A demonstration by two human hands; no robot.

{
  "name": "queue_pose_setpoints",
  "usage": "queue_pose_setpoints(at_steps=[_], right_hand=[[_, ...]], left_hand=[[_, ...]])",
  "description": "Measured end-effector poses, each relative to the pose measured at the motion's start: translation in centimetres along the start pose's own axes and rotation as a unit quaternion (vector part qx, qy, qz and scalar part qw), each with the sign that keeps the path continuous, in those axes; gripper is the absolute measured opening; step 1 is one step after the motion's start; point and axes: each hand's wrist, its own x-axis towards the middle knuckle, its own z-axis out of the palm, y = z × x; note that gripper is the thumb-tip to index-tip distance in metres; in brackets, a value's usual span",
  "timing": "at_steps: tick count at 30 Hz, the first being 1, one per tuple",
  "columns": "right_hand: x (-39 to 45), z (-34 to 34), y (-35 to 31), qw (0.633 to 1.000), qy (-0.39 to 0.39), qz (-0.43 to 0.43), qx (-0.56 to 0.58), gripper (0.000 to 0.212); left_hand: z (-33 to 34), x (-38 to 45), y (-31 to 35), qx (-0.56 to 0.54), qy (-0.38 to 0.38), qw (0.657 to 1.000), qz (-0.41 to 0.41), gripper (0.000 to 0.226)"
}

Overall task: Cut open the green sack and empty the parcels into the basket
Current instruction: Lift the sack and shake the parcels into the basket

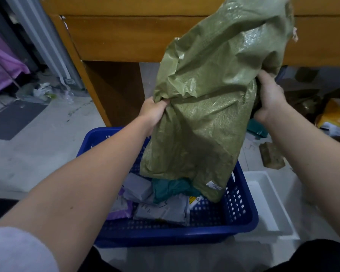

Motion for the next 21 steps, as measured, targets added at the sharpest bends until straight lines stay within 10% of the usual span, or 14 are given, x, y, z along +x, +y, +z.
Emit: queue_pose_setpoints(at_steps=[21], right_hand=[[-0.2, 0.7, 0.9, 0.999, 0.003, 0.041, 0.01, 0.096]], left_hand=[[-0.7, -0.8, 1.0, -0.067, 0.044, 0.997, -0.023, 0.017]])
